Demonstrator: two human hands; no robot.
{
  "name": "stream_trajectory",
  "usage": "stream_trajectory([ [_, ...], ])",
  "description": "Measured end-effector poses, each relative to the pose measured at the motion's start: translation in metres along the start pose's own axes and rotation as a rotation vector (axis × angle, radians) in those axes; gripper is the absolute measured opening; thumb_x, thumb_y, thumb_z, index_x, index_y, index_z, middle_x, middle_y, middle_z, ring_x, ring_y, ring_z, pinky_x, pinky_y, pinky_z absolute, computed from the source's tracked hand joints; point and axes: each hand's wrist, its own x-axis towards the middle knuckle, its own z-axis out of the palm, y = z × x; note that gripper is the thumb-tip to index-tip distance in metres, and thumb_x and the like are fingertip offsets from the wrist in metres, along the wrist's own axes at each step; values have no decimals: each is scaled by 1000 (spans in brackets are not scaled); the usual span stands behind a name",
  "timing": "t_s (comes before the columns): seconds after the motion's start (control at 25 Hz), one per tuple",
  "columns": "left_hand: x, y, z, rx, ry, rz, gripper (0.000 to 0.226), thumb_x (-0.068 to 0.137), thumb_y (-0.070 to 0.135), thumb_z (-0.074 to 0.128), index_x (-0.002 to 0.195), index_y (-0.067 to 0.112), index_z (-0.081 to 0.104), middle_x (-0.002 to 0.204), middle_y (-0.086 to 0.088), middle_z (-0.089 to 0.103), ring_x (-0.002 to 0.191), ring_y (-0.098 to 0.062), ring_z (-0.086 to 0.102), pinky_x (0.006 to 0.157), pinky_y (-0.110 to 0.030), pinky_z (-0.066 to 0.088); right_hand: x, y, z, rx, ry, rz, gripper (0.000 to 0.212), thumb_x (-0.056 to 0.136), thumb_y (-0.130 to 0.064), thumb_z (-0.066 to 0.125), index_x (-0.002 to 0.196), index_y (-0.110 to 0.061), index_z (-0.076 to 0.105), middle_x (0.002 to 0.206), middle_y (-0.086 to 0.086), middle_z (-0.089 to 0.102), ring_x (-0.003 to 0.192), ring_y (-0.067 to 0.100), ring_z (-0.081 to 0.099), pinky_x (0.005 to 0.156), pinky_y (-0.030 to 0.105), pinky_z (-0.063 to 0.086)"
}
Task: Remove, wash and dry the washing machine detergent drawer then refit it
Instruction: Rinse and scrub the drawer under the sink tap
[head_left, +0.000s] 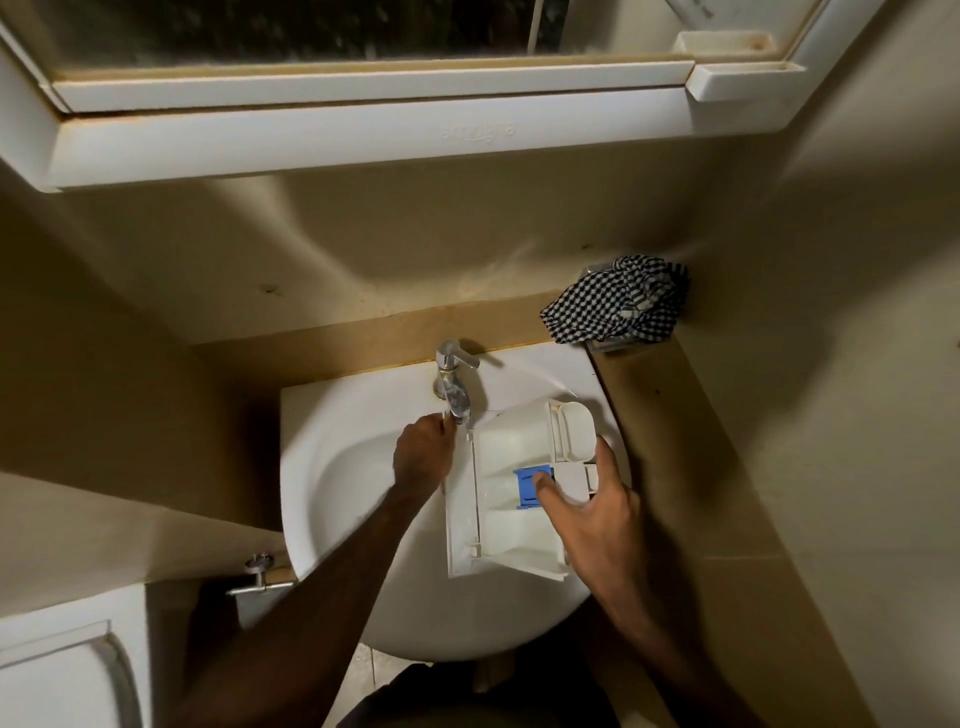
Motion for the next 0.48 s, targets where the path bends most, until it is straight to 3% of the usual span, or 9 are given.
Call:
stream_trajectory([
  [0.12,7,-9,7,-33,-59,-14,41,107,35,46,74,11,55,75,-9,62,74,-33,59,64,-33,37,-1,-1,4,-26,15,-26,78,78,-53,79,145,-35,45,113,-20,64,104,9,66,88,39,63],
  [0.24,8,-24,10,-211,-223,-52,35,93,46,57,92,11,61,86,-11,68,88,-38,69,73,-48,58,0,-1,7,-63,3,-21,76,80,-45,81,144,-32,42,112,-19,61,100,8,63,88,35,61],
  [0.32,1,-23,7,-235,-231,-63,34,92,46,60,99,13,63,90,-11,69,90,-35,69,77,-52,60,5,-5,8,-74,-23,26,73,72,-54,76,134,-32,43,110,-16,64,100,13,65,87,40,61],
  [0.4,-4,-19,7,-142,-138,-9,31,100,37,59,97,7,63,89,-13,69,86,-35,66,74,-42,54,10,-14,10,-101,-50,82,76,63,-68,67,125,-32,44,111,-10,66,102,20,67,88,45,60],
  [0.48,-10,-16,11,-116,-40,-1,33,103,34,55,94,4,65,89,-16,71,85,-36,66,74,-40,50,14,-25,16,-107,-26,109,91,65,-76,70,138,-28,43,128,-3,65,117,27,64,97,45,55],
])
